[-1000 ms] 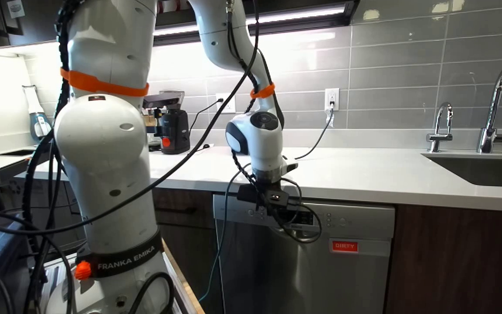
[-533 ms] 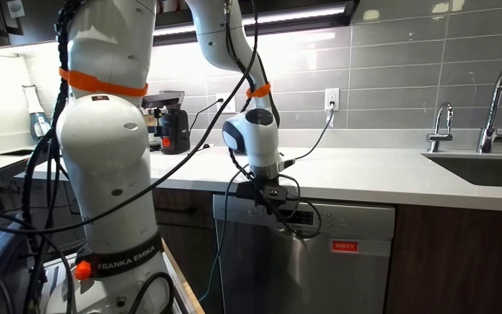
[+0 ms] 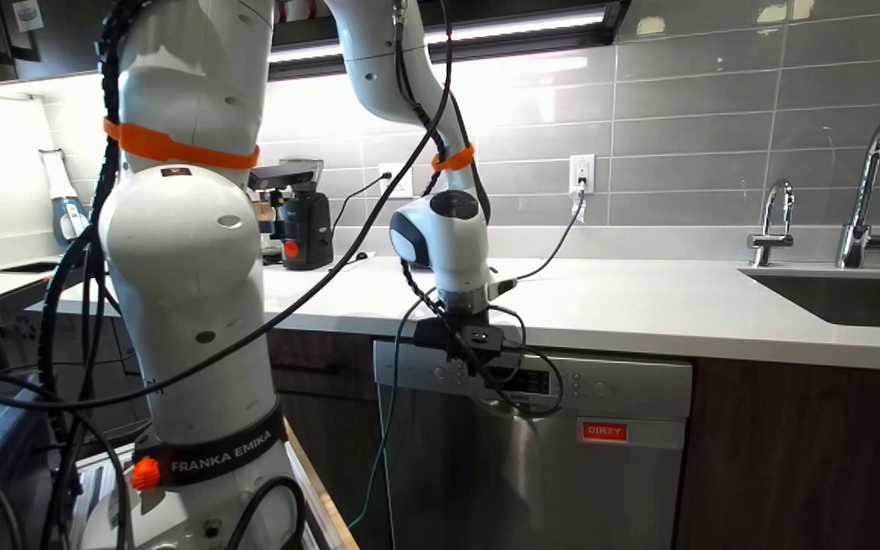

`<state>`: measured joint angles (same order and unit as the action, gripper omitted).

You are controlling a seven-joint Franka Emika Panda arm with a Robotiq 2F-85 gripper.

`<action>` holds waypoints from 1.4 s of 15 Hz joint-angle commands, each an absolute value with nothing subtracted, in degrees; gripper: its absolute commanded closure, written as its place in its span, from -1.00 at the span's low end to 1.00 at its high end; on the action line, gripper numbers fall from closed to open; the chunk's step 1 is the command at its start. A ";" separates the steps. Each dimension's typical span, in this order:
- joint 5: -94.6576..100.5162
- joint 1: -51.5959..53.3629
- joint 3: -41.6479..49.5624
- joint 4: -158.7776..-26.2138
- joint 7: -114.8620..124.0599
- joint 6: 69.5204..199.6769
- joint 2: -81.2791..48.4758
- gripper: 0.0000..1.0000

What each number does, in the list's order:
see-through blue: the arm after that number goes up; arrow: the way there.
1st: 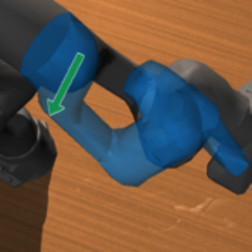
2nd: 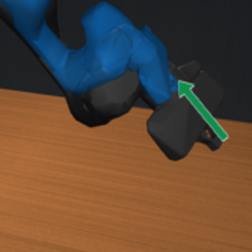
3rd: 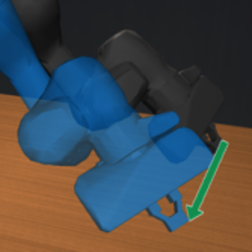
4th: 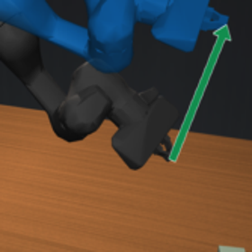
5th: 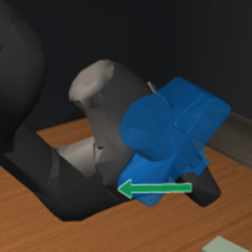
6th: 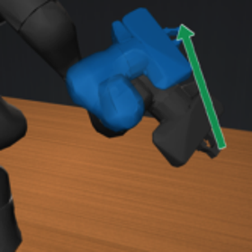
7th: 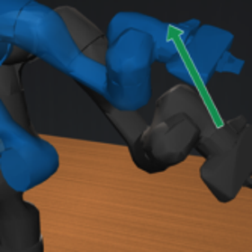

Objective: Press a button on the dishwasher.

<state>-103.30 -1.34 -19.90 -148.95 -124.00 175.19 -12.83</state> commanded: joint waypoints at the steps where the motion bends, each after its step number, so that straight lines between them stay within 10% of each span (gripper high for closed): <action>1: -105.96 -0.40 -19.99 -147.62 -126.16 176.28 -12.63 1.00; 10: -105.41 -0.18 -20.03 -148.04 -125.04 177.78 -12.89 1.00; 11: -105.09 -0.03 -20.09 -148.09 -123.91 179.10 -13.34 0.48; 21: -103.88 0.95 -21.10 -149.31 -118.37 186.15 -14.25 -0.86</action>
